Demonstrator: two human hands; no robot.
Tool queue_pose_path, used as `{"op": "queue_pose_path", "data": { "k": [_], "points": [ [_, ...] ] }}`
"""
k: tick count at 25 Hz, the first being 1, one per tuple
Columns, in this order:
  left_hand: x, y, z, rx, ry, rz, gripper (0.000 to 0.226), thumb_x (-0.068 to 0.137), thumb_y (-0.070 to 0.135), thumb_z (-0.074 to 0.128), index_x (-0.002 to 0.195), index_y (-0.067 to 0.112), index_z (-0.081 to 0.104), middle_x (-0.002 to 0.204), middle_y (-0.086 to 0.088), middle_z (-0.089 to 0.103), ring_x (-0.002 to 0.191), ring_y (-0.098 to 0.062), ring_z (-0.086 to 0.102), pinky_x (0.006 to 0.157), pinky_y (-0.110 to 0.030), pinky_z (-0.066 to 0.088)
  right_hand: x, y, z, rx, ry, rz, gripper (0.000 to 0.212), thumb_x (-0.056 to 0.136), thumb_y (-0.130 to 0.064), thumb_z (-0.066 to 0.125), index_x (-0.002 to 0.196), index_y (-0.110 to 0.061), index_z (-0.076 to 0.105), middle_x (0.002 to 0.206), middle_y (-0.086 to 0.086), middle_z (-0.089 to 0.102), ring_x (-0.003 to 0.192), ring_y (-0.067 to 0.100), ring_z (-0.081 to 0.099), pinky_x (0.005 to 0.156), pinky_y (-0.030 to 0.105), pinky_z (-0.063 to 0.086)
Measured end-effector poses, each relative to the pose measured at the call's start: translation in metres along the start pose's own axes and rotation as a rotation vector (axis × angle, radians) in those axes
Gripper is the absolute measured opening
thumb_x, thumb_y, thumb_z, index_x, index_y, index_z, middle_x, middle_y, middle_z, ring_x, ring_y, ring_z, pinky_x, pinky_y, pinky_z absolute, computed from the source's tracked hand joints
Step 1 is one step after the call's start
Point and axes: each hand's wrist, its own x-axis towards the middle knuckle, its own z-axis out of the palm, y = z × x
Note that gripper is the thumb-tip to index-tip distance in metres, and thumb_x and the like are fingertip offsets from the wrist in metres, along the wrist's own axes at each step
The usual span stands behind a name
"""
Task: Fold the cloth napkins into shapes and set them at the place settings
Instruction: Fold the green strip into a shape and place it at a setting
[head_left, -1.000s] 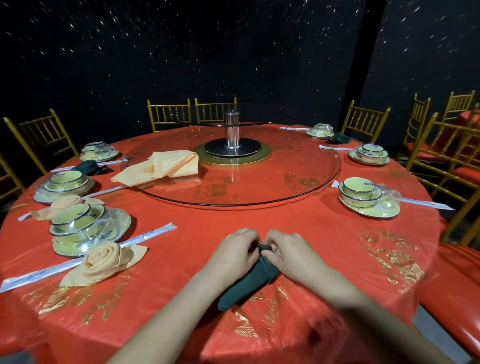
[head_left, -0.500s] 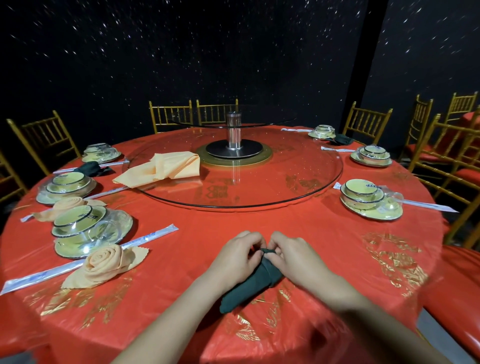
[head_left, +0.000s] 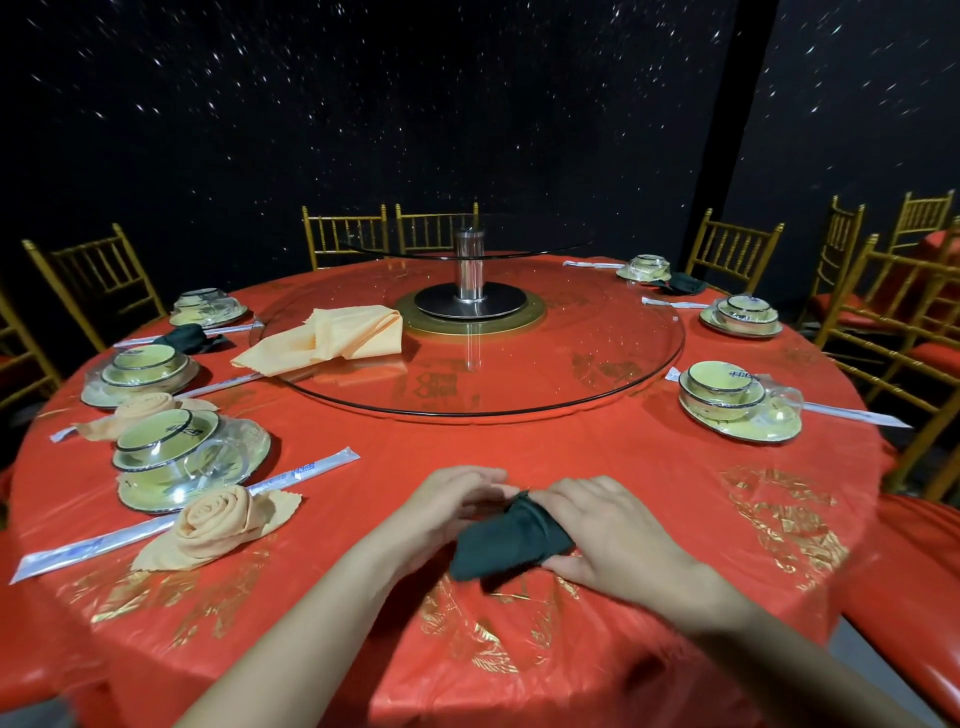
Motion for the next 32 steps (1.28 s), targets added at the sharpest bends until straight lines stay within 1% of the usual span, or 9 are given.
{"op": "queue_pose_path", "data": {
  "k": [5, 10, 13, 15, 18, 20, 23, 29, 32],
  "points": [
    [-0.005, 0.004, 0.001, -0.170, 0.003, -0.040, 0.047, 0.099, 0.046, 0.024, 0.107, 0.018, 0.061, 0.089, -0.001, 0.069, 0.085, -0.017, 0.062, 0.077, -0.031, 0.043, 0.001, -0.012, 0.008, 0.664, 0.007, 0.606, 0.044, 0.067, -0.042, 0.075, 0.107, -0.027, 0.064, 0.099, -0.014, 0.066, 0.091, 0.003, 0.063, 0.083, 0.025, 0.050],
    [-0.007, -0.001, 0.016, 0.171, -0.017, 0.015, 0.060, 0.097, 0.056, 0.011, 0.103, 0.030, 0.065, 0.110, 0.007, 0.067, 0.106, -0.008, 0.059, 0.094, -0.032, 0.042, -0.001, -0.012, 0.004, 0.610, -0.188, 0.615, 0.051, 0.059, -0.059, 0.074, 0.096, -0.030, 0.054, 0.087, -0.022, 0.047, 0.090, 0.005, 0.049, 0.079, 0.023, 0.038],
    [-0.004, 0.006, 0.021, 0.224, 0.123, 0.123, 0.046, 0.100, 0.045, 0.023, 0.097, 0.024, 0.064, 0.110, 0.003, 0.066, 0.102, -0.012, 0.059, 0.091, -0.030, 0.044, 0.002, -0.003, -0.019, 0.711, -0.163, 0.690, 0.062, 0.063, -0.062, 0.072, 0.112, -0.029, 0.052, 0.094, -0.014, 0.051, 0.083, 0.002, 0.048, 0.074, 0.019, 0.037],
    [-0.003, 0.014, 0.022, 0.254, 0.305, 0.381, 0.024, 0.100, 0.030, 0.041, 0.093, 0.023, 0.063, 0.102, 0.004, 0.066, 0.099, -0.012, 0.059, 0.088, -0.027, 0.044, 0.011, -0.002, -0.040, 0.745, -0.006, 0.760, 0.034, 0.077, -0.056, 0.063, 0.095, -0.028, 0.053, 0.085, -0.009, 0.055, 0.069, 0.003, 0.049, 0.067, 0.023, 0.039],
    [-0.002, 0.028, 0.026, 0.363, 0.228, 0.602, 0.008, 0.088, 0.016, 0.064, 0.091, 0.024, 0.063, 0.086, 0.010, 0.064, 0.081, -0.002, 0.059, 0.078, -0.018, 0.045, 0.032, -0.005, -0.065, 0.703, 0.080, 0.795, 0.064, 0.081, -0.075, 0.027, 0.073, -0.016, 0.053, 0.064, 0.000, 0.060, 0.060, 0.015, 0.055, 0.064, 0.032, 0.042],
    [-0.003, 0.033, 0.034, 0.492, 0.141, 0.581, 0.016, 0.077, 0.020, 0.074, 0.088, 0.027, 0.063, 0.078, 0.010, 0.063, 0.070, -0.003, 0.057, 0.073, -0.020, 0.046, 0.042, -0.006, -0.068, 0.792, 0.070, 0.848, 0.072, 0.088, -0.070, 0.015, 0.070, -0.013, 0.056, 0.056, -0.001, 0.060, 0.055, 0.017, 0.059, 0.061, 0.031, 0.043],
    [-0.001, 0.039, 0.039, 0.545, 0.198, 0.512, 0.013, 0.075, 0.027, 0.073, 0.068, 0.027, 0.063, 0.062, 0.006, 0.059, 0.058, -0.010, 0.051, 0.061, -0.027, 0.043, 0.043, -0.010, -0.061, 0.828, 0.064, 0.877, 0.051, 0.098, -0.047, 0.028, 0.071, -0.016, 0.059, 0.054, -0.004, 0.060, 0.047, 0.009, 0.057, 0.062, 0.030, 0.047],
    [-0.017, 0.043, 0.045, 0.002, 0.117, 0.011, 0.012, 0.083, 0.017, 0.070, 0.073, 0.013, 0.064, 0.051, 0.001, 0.060, 0.044, -0.006, 0.056, 0.050, -0.021, 0.052, 0.034, -0.019, -0.057, 0.875, 0.046, 0.910, 0.028, 0.071, -0.039, 0.078, 0.082, -0.019, 0.061, 0.066, -0.007, 0.063, 0.056, 0.008, 0.057, 0.056, 0.025, 0.044],
    [-0.018, 0.040, 0.045, -0.097, 0.132, -0.041, 0.012, 0.084, 0.019, 0.069, 0.074, 0.014, 0.063, 0.053, 0.002, 0.061, 0.045, -0.005, 0.057, 0.045, -0.019, 0.048, 0.032, -0.020, -0.055, 0.923, 0.071, 0.951, 0.019, 0.073, -0.024, 0.079, 0.078, -0.013, 0.065, 0.063, 0.000, 0.062, 0.049, 0.011, 0.055, 0.050, 0.025, 0.044]
  ]
}}
